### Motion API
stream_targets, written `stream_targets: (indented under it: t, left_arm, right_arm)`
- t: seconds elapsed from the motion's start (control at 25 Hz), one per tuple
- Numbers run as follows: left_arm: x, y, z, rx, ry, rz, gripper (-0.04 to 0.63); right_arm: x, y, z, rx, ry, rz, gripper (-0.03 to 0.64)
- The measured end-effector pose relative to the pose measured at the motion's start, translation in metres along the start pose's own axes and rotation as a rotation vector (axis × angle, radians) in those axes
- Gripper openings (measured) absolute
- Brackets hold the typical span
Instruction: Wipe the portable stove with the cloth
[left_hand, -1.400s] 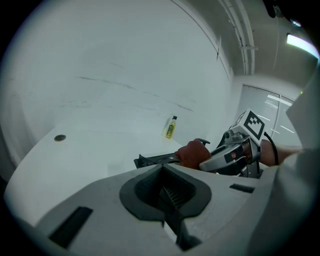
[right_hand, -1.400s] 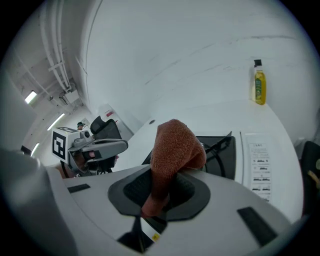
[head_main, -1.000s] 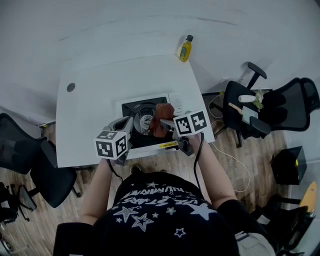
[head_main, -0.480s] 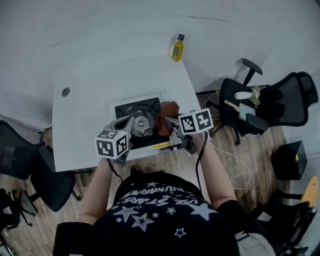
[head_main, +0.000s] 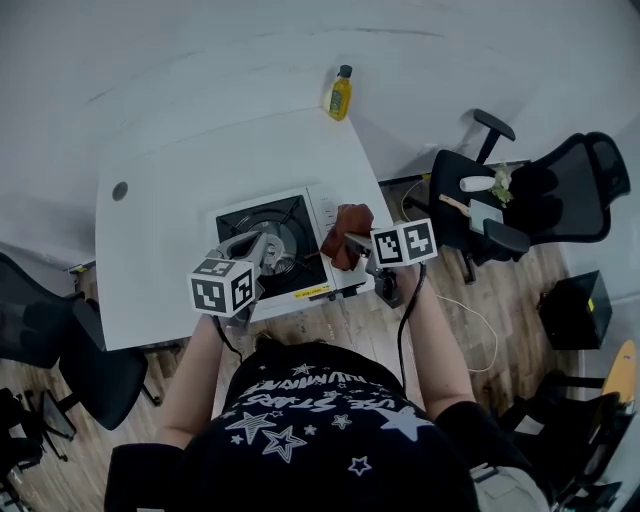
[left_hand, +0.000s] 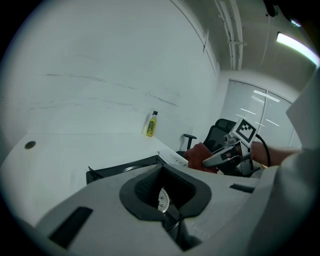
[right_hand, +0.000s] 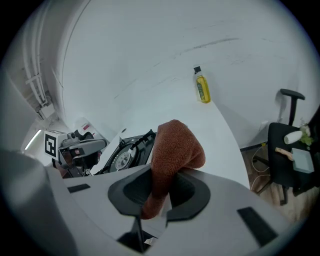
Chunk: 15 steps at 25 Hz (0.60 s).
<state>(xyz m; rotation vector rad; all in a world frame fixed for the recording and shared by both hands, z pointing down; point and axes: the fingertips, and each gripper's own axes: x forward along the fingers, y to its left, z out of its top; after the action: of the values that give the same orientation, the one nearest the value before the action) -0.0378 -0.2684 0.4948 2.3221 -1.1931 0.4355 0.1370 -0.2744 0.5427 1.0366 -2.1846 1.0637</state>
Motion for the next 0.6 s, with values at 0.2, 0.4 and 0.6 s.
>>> stream_targets:
  t: [0.2,0.4,0.6]
  left_arm:
    - [0.006,-0.009,-0.001,0.006,0.008,-0.015,0.006]
    - [0.002,-0.014,0.000,0.010,-0.002,-0.009,0.006]
    - [-0.017,0.000,0.006,0.006,-0.031,0.042,0.006]
  right_arm:
    - [-0.013,-0.016,-0.003,0.023,-0.018,-0.036,0.073]
    - [-0.023,-0.015,-0.001,0.023,-0.037,-0.034,0.074]
    - [-0.029,0.013,0.014,-0.041,-0.071,0.005,0.074]
